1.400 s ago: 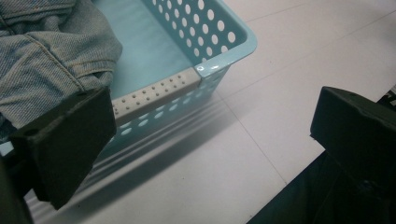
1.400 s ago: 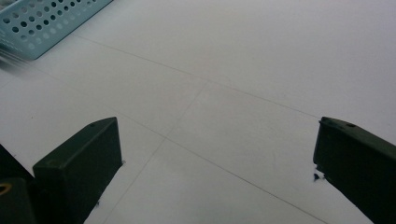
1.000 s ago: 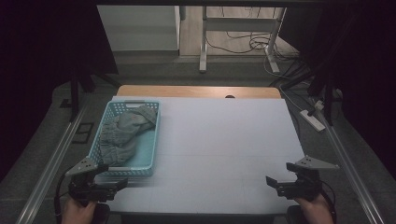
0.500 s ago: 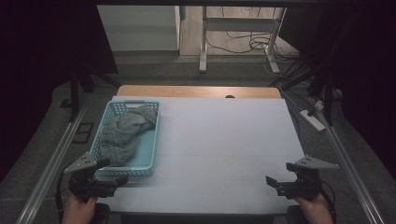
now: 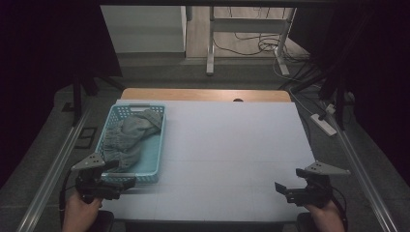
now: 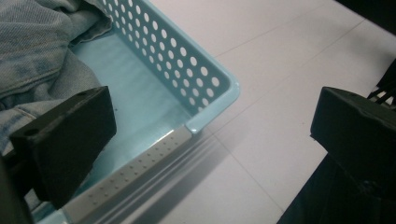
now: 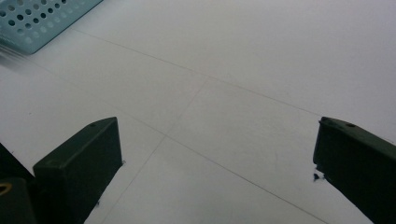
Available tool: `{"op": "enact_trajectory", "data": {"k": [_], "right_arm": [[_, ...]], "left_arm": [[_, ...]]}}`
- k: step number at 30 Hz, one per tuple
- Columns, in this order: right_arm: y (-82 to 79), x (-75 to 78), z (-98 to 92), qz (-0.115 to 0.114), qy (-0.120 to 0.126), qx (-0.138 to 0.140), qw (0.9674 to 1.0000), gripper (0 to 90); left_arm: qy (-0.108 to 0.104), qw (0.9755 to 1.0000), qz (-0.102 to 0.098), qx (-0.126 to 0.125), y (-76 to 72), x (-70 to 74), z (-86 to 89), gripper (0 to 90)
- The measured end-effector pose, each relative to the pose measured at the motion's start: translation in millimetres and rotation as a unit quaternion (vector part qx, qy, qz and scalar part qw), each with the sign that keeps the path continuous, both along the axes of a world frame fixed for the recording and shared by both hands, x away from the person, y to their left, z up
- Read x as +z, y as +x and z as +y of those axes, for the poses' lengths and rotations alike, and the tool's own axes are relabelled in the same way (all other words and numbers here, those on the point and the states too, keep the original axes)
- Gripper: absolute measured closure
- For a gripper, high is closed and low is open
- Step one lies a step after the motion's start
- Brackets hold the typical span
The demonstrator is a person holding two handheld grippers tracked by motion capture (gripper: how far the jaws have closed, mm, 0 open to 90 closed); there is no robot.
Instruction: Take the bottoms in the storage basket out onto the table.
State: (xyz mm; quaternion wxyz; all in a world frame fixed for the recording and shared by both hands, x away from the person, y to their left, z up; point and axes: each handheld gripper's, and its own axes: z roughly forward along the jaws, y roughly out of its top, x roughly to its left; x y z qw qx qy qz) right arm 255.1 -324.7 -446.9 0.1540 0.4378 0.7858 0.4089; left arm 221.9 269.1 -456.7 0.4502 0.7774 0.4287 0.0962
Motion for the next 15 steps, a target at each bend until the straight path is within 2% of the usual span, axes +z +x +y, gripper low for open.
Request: {"op": "enact_trajectory", "data": {"k": [2, 4, 8, 10, 11, 12, 15], "right_arm": [[0.1, 0.0, 0.4, 0.0, -0.001, 0.0, 1.0, 1.6], [0.2, -0.1, 0.5, 0.001, -0.002, 0.0, 1.0, 1.6], [0.4, -0.2, 0.6, 0.001, -0.003, 0.0, 1.0, 1.6], [0.6, -0.3, 0.7, 0.001, -0.003, 0.0, 1.0, 1.6], [0.5, -0.2, 0.9, 0.0, -0.003, 0.0, 1.0, 1.6], [0.2, -0.1, 1.2, -0.001, -0.005, 0.003, 1.0, 1.7], [0.0, -0.1, 1.7, -0.001, -0.007, 0.004, 1.0, 1.7]], "left_arm": [[0.016, 0.9998, -0.002, -0.006, 4.1, 1.4, -1.7, 0.3], [0.021, 0.9998, -0.002, -0.007, 6.0, 1.6, -2.2, 0.3], [0.011, 0.9999, -0.005, -0.004, 12.3, 1.1, -1.3, 0.0], [0.002, 1.0, 0.0, -0.006, 15.2, 0.7, -1.1, 0.0], [0.002, 0.9999, 0.006, -0.009, 17.0, 0.7, -1.5, 0.0], [0.009, 0.9999, 0.005, -0.008, 19.3, 1.2, -2.8, 0.0], [0.011, 0.9999, 0.004, -0.006, 21.7, 2.8, -3.2, 0.0]]}}
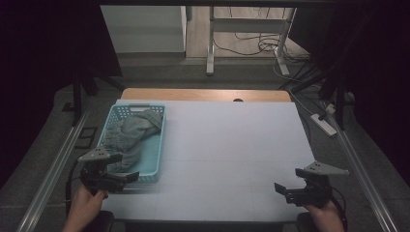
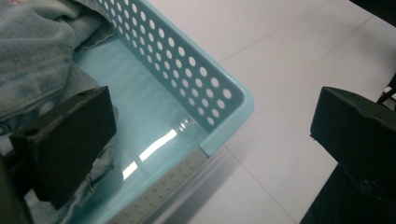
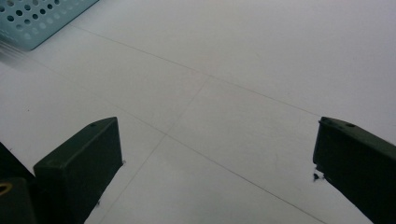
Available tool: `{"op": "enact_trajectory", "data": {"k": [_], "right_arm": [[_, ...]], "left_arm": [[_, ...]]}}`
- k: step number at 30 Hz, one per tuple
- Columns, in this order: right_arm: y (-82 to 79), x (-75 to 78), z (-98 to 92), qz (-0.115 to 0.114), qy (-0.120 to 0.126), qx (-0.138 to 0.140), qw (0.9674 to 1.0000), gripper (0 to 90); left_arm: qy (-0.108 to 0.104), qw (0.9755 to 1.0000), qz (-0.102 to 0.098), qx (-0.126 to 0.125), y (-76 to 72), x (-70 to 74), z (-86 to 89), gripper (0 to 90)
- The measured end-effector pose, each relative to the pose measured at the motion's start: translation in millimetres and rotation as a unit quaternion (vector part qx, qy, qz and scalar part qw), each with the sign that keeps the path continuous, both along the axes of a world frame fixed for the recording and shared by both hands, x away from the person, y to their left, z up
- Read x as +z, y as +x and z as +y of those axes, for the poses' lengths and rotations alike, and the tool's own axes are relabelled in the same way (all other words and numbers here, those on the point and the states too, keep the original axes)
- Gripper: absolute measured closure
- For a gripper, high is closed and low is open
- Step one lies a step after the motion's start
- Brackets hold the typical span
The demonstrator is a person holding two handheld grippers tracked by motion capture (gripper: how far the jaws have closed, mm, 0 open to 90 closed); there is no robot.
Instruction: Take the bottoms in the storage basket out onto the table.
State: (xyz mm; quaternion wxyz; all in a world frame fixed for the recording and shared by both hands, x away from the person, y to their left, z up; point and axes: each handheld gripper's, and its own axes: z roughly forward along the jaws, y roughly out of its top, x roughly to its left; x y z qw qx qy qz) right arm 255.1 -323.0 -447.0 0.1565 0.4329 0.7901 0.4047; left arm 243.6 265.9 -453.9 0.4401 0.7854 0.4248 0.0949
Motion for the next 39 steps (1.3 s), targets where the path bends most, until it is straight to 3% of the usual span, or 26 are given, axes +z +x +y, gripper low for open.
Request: {"op": "enact_trajectory", "data": {"k": [10, 16, 30, 39], "right_arm": [[0.8, -0.2, 0.3, 0.003, 0.001, 0.0, 1.0, 1.7], [0.9, -0.3, 0.7, 0.003, -0.001, 0.001, 1.0, 1.7], [1.5, -0.5, 0.9, 0.006, -0.001, 0.002, 1.0, 1.7], [1.8, -0.6, 0.9, 0.008, -0.002, 0.004, 1.0, 1.7]], "left_arm": [[0.01, 0.9998, 0.006, 0.016, 17.4, 8.6, 1.6, 0.0], [-0.007, 0.9997, 0.016, 0.015, 30.8, 7.0, 3.3, 0.0], [0.021, 0.999, 0.014, 0.036, 55.6, 16.3, 6.3, 0.0], [0.016, 0.9982, 0.02, 0.054, 75.6, 21.1, 12.3, 0.0]]}}
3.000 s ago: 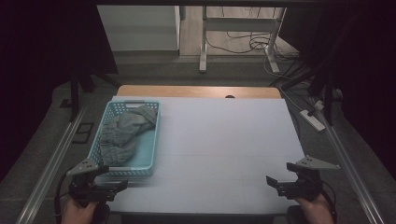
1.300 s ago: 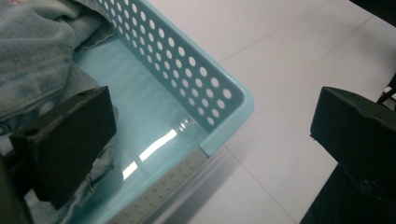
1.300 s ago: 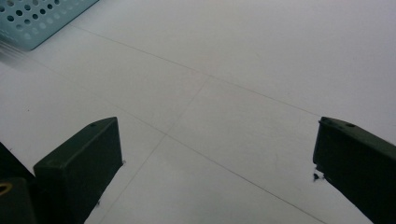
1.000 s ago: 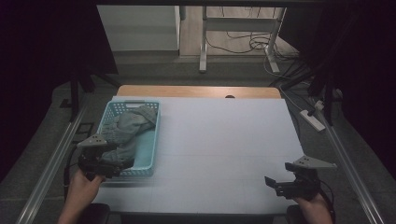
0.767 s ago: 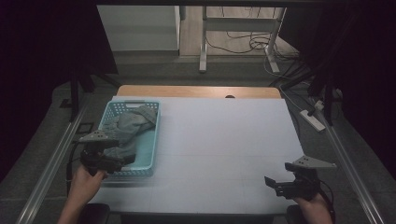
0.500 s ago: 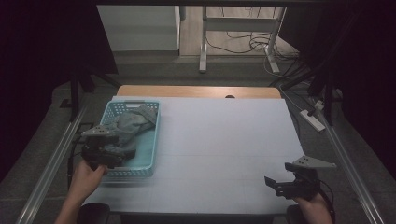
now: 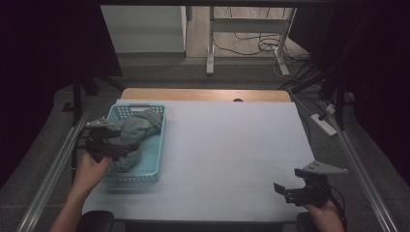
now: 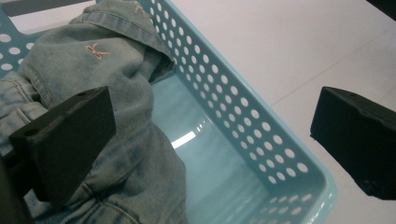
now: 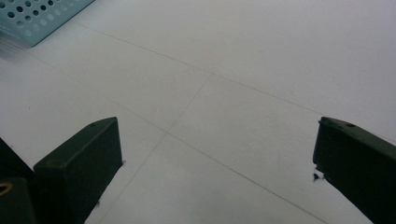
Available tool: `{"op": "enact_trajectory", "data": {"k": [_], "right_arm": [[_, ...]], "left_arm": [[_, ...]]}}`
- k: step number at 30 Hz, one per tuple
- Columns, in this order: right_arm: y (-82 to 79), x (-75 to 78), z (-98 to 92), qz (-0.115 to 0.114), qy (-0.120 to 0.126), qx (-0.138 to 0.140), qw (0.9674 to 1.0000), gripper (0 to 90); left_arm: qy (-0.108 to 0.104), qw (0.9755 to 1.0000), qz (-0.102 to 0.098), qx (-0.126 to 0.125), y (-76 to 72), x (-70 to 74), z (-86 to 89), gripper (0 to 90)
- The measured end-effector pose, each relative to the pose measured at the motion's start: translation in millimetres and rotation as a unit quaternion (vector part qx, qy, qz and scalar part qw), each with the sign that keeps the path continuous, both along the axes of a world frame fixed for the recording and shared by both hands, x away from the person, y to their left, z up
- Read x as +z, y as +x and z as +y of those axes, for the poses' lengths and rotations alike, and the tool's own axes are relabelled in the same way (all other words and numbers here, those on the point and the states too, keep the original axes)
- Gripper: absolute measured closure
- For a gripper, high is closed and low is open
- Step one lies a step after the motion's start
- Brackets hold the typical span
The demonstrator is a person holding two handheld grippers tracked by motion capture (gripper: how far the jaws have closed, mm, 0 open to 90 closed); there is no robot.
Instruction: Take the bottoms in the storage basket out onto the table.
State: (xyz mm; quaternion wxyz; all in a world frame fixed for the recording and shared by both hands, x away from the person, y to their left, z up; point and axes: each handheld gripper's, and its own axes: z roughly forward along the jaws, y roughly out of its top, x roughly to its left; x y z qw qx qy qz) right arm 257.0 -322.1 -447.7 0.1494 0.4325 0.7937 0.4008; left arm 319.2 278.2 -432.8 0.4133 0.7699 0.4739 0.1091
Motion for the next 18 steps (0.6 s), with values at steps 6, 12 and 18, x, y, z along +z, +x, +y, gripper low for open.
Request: {"op": "enact_trajectory", "data": {"k": [6, 12, 18], "right_arm": [[0.3, -0.2, -0.1, 0.002, 0.001, 0.001, 1.0, 1.7], [0.6, -0.2, 0.2, 0.003, 0.0, 0.001, 1.0, 1.7], [1.0, -0.4, 0.1, 0.004, 0.001, 0.002, 1.0, 1.7]], "left_arm": [[0.001, 0.9999, 0.005, 0.009, 13.0, 0.7, 2.2, 0.0], [-0.004, 0.9998, 0.012, 0.018, 25.6, 0.2, 4.0, 0.0], [0.011, 0.9996, 0.014, 0.021, 37.0, 3.4, -0.2, 0.0]]}}
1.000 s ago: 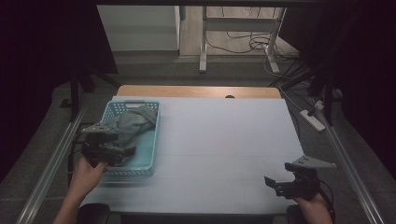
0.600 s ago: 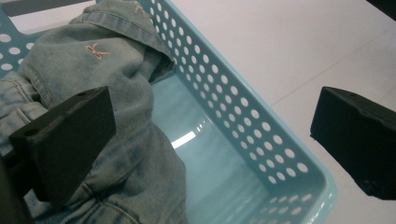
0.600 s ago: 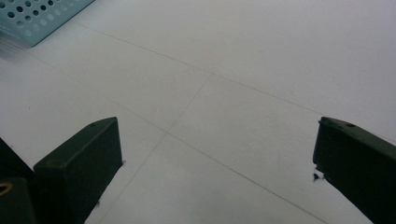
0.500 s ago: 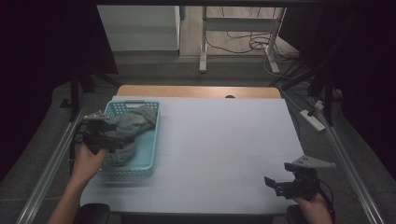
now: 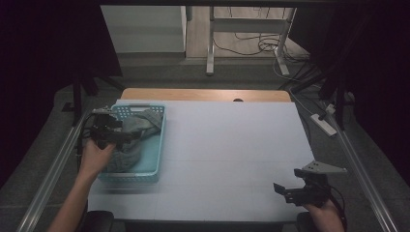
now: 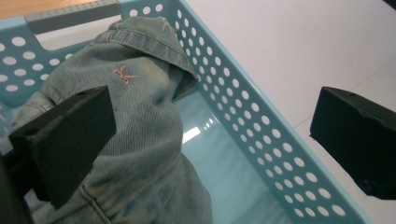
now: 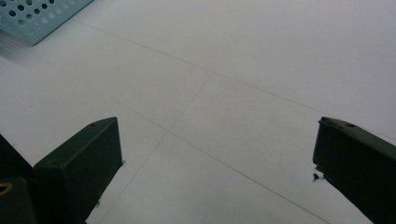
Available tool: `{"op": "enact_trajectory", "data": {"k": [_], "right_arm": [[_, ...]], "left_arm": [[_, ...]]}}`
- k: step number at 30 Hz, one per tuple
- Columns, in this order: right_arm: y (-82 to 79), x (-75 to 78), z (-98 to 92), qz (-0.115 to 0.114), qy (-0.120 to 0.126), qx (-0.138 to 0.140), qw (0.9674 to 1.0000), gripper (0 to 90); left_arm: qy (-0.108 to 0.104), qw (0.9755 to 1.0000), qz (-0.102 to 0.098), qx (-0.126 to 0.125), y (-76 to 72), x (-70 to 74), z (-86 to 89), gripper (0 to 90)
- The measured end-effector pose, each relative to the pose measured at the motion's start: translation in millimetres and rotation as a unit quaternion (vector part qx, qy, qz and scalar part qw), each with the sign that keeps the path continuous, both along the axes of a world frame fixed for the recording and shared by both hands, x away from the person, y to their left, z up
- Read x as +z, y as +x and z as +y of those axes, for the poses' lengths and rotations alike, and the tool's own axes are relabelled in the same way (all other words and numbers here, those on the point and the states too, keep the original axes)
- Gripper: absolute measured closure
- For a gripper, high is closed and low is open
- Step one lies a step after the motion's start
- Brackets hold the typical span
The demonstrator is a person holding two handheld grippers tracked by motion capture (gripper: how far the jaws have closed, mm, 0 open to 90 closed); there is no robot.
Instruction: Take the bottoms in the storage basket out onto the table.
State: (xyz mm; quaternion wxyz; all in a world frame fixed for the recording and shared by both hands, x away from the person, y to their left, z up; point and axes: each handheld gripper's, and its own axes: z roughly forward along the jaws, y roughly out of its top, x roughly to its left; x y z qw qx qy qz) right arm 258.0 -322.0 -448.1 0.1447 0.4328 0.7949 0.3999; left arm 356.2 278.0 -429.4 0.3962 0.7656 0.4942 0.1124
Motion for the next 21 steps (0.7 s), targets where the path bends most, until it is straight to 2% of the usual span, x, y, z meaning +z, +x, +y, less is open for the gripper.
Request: {"op": "enact_trajectory", "data": {"k": [10, 14, 21], "right_arm": [[0.4, -0.2, -0.2, 0.002, 0.0, 0.001, 1.0, 1.7], [0.7, -0.3, -0.2, 0.003, 0.001, 0.002, 1.0, 1.7], [1.0, -0.4, -0.2, 0.004, 0.001, 0.003, 1.0, 1.7]], "left_arm": [[0.006, 0.9999, 0.013, -0.007, 20.6, -2.1, -1.9, 0.0], [-0.001, 0.9998, 0.02, -0.005, 28.7, -4.0, -0.8, 0.0], [0.002, 0.9997, 0.026, -0.001, 41.4, -4.5, -0.9, 0.0]]}}
